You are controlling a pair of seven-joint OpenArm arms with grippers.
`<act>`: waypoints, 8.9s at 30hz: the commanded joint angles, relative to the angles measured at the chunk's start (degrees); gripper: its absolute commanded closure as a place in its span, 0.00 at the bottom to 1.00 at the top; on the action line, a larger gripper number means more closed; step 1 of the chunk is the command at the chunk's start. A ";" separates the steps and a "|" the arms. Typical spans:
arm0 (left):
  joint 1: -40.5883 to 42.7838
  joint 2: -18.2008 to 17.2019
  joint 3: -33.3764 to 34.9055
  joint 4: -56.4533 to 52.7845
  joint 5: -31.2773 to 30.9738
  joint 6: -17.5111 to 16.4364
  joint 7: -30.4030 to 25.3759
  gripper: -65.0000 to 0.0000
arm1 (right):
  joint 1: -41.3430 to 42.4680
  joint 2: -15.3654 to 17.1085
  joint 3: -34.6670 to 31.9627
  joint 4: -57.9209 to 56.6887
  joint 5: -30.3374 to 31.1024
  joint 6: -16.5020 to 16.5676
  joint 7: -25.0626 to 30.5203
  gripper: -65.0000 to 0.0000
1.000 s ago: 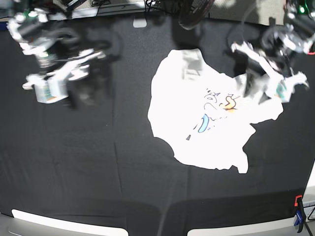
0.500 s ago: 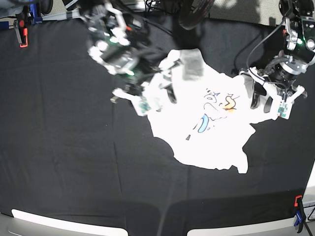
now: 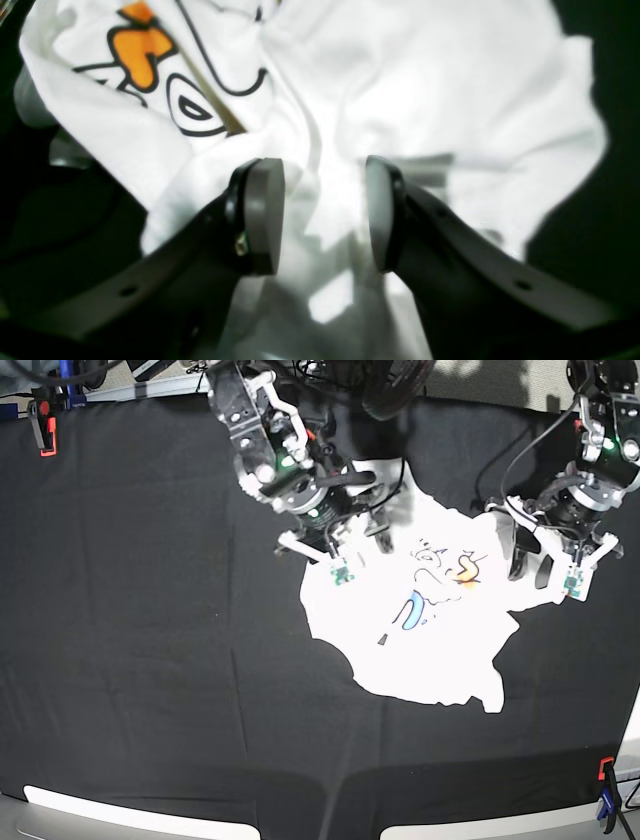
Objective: Layout the t-shirt on the table in an organized manner, then fold the t-shirt properly
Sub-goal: 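Lower both grippers and pinch the white t-shirt at two edges, then lift and drag the shirt with the right gripper, spreading it out, then hold the shirt edge with the left gripper and pull it outward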
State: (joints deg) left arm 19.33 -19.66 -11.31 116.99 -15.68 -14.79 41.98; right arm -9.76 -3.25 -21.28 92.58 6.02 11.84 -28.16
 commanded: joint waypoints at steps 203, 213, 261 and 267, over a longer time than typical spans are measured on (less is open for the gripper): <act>-9.22 -0.57 -0.33 -15.30 -28.28 -4.55 14.67 0.66 | -19.74 15.02 75.21 23.12 9.88 5.33 -2.99 0.63; -9.16 -0.66 -0.31 -17.31 -39.50 -9.27 18.12 0.66 | -19.74 15.19 75.21 23.12 12.74 5.35 -3.37 0.63; -8.87 1.09 0.55 -25.14 -44.54 -15.85 14.58 0.66 | -19.58 15.30 75.21 23.15 15.50 6.16 -4.07 0.63; -8.83 1.07 0.55 -25.14 -52.26 -22.58 22.73 0.67 | -19.58 15.30 75.21 23.15 15.67 6.23 -4.02 0.63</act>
State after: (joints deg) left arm 10.94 -17.98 -10.55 91.07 -66.24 -36.69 65.04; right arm -29.36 11.16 53.41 114.54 21.12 18.02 -33.69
